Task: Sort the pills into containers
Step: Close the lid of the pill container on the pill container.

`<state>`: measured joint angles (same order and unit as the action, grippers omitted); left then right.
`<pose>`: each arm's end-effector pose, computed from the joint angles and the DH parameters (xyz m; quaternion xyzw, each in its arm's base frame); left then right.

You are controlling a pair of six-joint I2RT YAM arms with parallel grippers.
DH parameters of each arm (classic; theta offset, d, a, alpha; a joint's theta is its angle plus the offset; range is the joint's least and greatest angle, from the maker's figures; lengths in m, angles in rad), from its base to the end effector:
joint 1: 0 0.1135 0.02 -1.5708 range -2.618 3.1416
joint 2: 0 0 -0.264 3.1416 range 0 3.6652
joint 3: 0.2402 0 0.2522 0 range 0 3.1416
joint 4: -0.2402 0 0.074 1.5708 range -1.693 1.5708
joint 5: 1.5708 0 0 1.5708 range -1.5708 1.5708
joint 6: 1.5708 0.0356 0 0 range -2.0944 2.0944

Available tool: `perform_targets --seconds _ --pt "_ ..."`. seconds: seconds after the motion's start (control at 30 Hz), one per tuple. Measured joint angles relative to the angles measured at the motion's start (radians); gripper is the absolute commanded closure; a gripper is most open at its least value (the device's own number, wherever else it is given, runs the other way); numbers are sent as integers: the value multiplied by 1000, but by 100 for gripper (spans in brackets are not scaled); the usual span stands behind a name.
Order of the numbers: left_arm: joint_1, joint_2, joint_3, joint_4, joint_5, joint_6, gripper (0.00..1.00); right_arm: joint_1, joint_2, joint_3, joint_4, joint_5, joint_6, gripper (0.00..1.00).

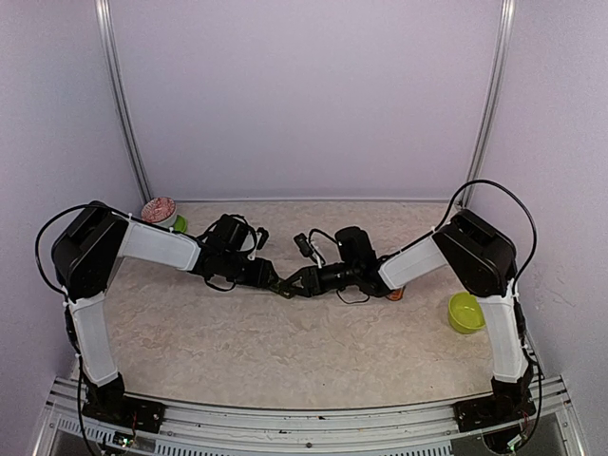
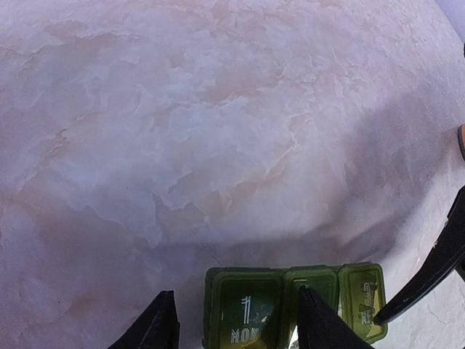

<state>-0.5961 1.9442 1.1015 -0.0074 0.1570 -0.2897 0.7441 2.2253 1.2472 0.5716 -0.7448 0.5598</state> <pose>0.3247 -0.2270 0.1344 0.1697 0.9177 -0.2170 0.2861 0.3216 0.3289 0.1137 -0.2708 0.7563 0.5523 0.2227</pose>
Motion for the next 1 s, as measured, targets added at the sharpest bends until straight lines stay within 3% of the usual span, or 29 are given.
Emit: perform_targets --seconds 0.47,1.0 --pt "2 0 0 -1 0 1 46 20 36 85 -131 28 -51 65" --pt "8 0 0 0 3 2 46 40 36 102 -183 53 -131 66"
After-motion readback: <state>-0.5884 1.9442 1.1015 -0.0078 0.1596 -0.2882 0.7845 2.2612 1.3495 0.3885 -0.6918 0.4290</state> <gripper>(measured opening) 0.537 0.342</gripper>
